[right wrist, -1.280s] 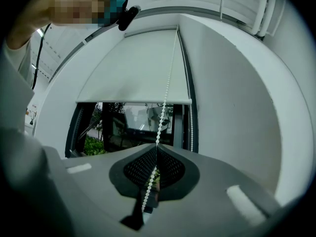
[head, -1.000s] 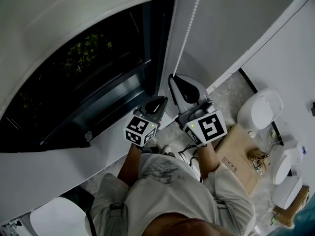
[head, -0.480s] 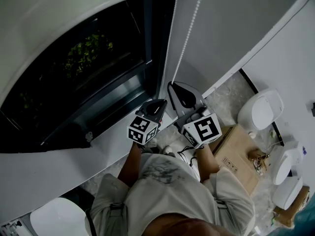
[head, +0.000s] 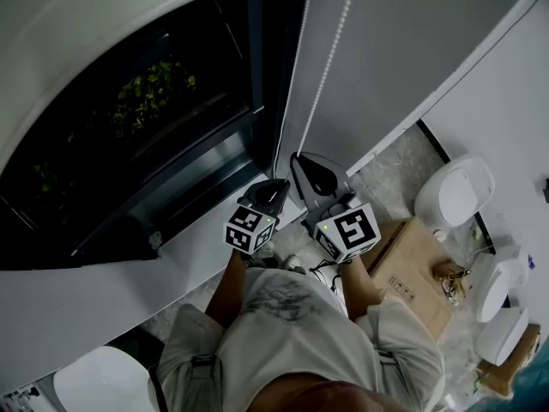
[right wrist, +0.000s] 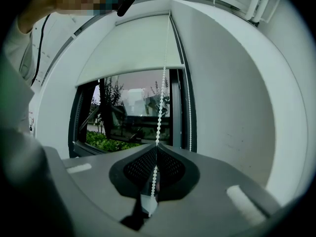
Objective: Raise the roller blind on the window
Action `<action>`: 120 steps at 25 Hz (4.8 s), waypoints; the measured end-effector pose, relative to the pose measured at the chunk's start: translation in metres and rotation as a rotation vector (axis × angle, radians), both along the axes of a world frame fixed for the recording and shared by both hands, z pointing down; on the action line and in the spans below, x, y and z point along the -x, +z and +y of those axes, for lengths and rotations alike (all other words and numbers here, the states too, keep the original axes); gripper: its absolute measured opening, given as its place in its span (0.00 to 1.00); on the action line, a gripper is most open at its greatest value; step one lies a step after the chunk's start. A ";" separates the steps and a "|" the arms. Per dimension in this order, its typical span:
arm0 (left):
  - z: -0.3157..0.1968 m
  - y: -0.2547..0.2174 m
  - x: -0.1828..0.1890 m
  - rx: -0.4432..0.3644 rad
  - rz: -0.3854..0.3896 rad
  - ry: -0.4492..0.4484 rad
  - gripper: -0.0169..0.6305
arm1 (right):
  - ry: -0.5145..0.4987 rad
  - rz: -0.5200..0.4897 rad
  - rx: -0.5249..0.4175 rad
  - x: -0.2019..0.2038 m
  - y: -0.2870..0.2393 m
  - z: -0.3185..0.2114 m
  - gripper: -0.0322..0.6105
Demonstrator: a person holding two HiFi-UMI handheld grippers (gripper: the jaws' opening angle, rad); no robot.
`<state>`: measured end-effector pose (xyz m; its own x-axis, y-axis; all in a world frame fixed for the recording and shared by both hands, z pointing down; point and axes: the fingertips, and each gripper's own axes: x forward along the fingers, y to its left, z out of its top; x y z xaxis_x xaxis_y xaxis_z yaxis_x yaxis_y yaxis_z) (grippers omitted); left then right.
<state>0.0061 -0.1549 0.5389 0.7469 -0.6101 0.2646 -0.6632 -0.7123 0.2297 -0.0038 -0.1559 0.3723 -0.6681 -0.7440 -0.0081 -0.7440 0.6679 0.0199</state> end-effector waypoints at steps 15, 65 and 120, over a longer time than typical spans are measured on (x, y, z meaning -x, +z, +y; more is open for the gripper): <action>0.014 -0.078 0.017 -0.125 0.045 -0.025 0.11 | -0.013 0.003 -0.012 -0.007 0.000 -0.001 0.07; -0.023 -0.273 -0.008 -0.487 0.132 -0.051 0.05 | -0.022 0.086 0.038 0.001 0.043 -0.006 0.07; -0.025 -0.174 0.005 -0.301 0.082 -0.080 0.05 | 0.031 0.148 0.027 -0.017 0.059 0.011 0.14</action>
